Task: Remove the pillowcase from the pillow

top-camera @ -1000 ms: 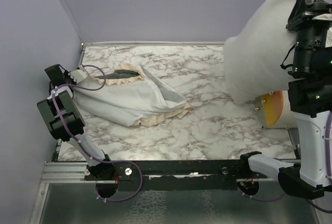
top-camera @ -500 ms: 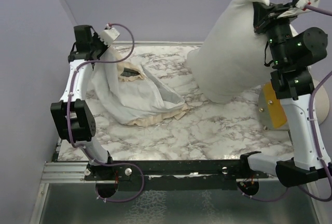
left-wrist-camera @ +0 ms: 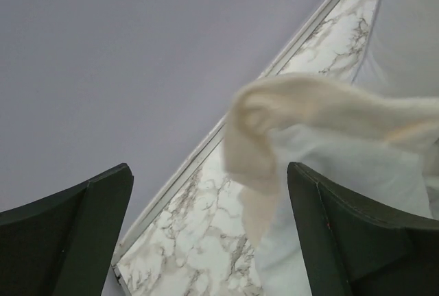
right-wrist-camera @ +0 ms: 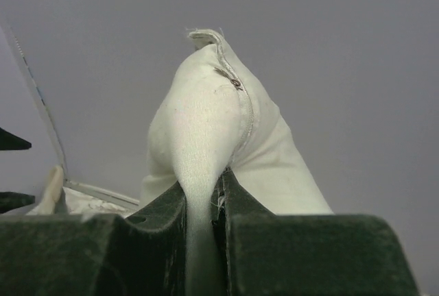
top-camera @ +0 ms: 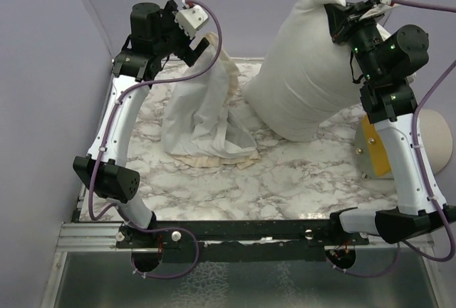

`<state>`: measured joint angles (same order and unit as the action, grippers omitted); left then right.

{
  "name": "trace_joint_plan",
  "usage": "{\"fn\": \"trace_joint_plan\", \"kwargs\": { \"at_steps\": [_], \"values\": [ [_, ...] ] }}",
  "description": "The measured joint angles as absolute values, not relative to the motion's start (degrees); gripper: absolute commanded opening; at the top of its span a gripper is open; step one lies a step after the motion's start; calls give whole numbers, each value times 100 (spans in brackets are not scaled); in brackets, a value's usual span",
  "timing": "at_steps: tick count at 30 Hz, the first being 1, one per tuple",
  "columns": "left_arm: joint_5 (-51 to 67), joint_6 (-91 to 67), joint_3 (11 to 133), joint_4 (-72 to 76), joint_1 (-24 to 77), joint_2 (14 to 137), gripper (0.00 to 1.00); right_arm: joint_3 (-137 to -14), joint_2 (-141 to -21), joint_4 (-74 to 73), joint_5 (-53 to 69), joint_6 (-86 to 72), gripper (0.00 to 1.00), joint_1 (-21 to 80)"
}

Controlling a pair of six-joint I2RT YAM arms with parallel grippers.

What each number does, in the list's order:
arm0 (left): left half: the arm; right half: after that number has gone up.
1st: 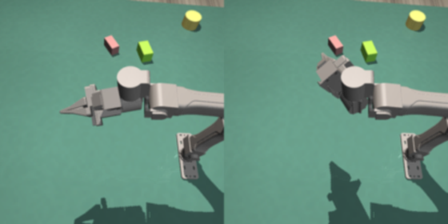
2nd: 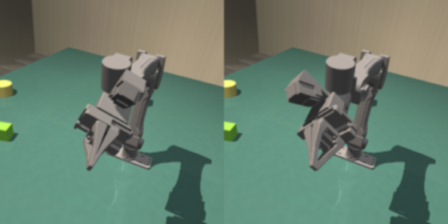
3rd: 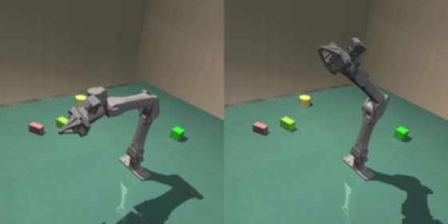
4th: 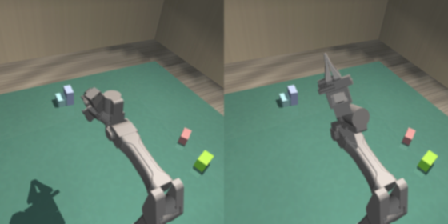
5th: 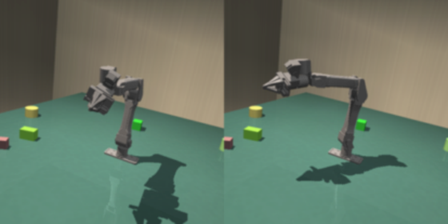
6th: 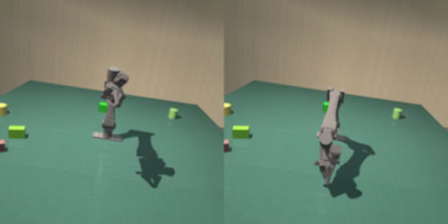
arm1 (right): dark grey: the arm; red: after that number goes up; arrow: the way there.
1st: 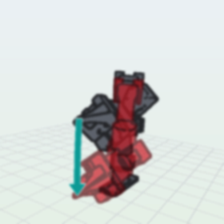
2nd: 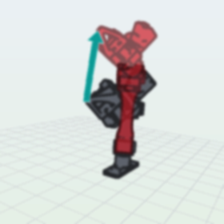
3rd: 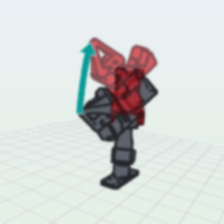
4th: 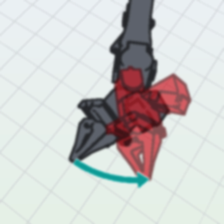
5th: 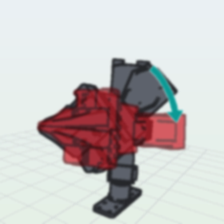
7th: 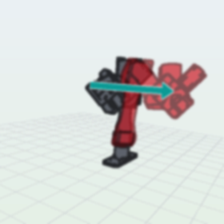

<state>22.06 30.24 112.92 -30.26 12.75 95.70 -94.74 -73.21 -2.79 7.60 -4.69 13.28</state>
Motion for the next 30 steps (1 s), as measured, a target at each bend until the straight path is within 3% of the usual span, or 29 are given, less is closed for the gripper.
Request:
{"fn": "trace_joint_plan", "kwargs": {
  "at_steps": [6,13,16,24,30],
  "values": [
    [1732,2655,11592,-3262,1138,9784,99,-10676,-8027,-735,519,-34,1,1328],
    [1732,1822,11518,-3507,14,10027,99,-11310,-8409,-1011,366,180,1,1457],
    [1780,1706,10949,-3448,-283,9754,99,-10560,-8095,-757,156,517,1,2143],
    [1999,1619,8930,-2980,-722,8659,99,-7623,-7609,139,-351,1288,2,5791],
    [2018,1614,8044,-2617,-1009,8313,99,-5774,-7977,497,-322,-8,22,6436]
  ]
}}
